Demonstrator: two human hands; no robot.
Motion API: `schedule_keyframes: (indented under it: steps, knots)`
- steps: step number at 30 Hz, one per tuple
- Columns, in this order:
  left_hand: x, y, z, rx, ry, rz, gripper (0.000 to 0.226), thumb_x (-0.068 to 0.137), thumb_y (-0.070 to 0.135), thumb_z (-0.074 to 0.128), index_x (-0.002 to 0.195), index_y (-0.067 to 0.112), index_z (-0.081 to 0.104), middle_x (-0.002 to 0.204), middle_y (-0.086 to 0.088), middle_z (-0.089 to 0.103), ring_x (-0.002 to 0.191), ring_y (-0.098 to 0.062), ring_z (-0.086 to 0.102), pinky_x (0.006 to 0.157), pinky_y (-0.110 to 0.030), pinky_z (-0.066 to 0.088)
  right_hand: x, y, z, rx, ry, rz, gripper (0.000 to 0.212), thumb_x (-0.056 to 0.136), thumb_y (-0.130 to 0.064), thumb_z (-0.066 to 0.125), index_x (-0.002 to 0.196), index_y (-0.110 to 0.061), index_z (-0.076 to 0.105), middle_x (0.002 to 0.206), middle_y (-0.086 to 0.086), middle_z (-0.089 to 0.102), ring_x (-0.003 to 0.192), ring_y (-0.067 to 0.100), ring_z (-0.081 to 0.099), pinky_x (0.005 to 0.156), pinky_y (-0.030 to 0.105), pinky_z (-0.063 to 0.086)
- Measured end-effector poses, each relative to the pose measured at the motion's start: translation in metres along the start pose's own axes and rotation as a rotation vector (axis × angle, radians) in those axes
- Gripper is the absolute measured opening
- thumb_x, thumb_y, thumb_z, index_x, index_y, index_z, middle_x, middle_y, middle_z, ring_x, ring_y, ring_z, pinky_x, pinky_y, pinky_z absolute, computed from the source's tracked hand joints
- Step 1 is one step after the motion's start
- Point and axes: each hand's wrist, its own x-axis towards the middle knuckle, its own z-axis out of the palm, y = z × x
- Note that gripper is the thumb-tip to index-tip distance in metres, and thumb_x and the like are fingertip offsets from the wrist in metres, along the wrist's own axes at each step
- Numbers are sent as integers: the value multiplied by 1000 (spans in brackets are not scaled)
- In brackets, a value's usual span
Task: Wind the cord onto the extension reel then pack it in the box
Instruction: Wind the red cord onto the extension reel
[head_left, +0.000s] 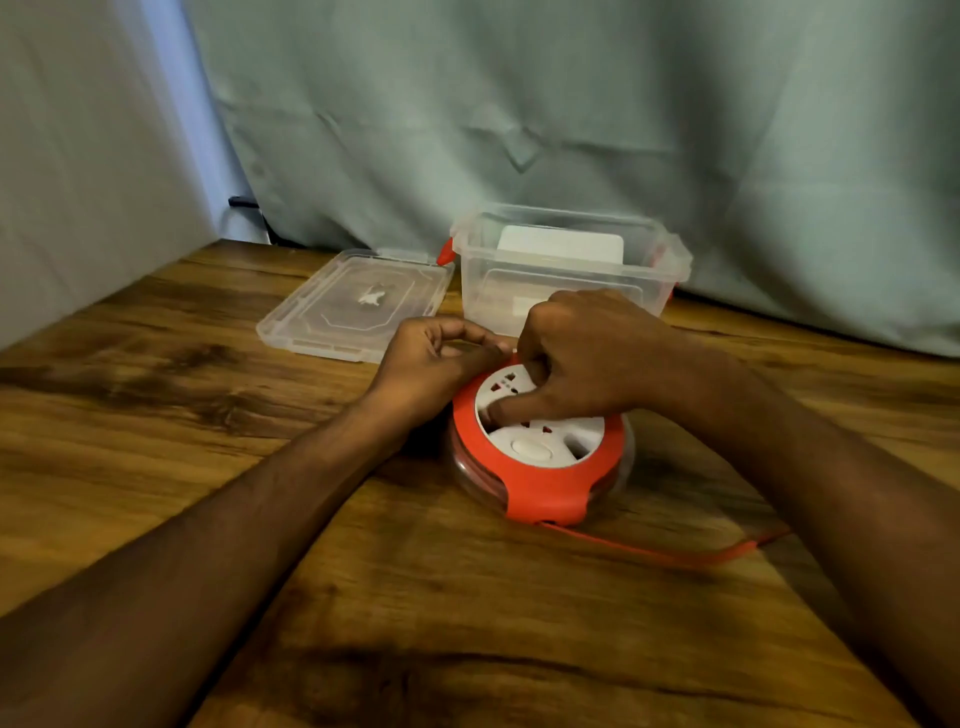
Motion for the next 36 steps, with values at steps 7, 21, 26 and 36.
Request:
schedule_keyframes:
  steps: [7,21,26,36]
  knots:
    - [1,-1,0,65,13,-13,21,90,18,76,106,4,77,98,-13,80,82,-22,77,68,-28,64,-2,4,0,7,-45,83,59,76,-86,50,56,-31,45,57,-14,49,57,7,54,51,24,31]
    - [-2,3,-2,62,-6,-4,11,92,11,71,101,9,78,98,-4,81,90,-19,78,86,-39,63,-8,13,-23,549,-483,-74,50,79,-31,85,124,-35,66,46,-12,51,44,6,47,56,34,39]
    - [-1,5,-2,77,11,7,19,90,18,75,104,6,78,106,-9,79,102,-27,75,96,-50,59,-10,15,-24,577,-475,-75,54,77,-39,85,128,-40,65,46,-9,51,45,7,46,58,39,40]
    - [2,-2,-4,37,-1,38,7,91,11,73,93,14,79,90,-3,82,78,-17,79,71,-27,64,-11,4,-21,252,-276,-25,59,66,-72,75,119,-46,67,81,-34,42,75,-10,47,58,12,31]
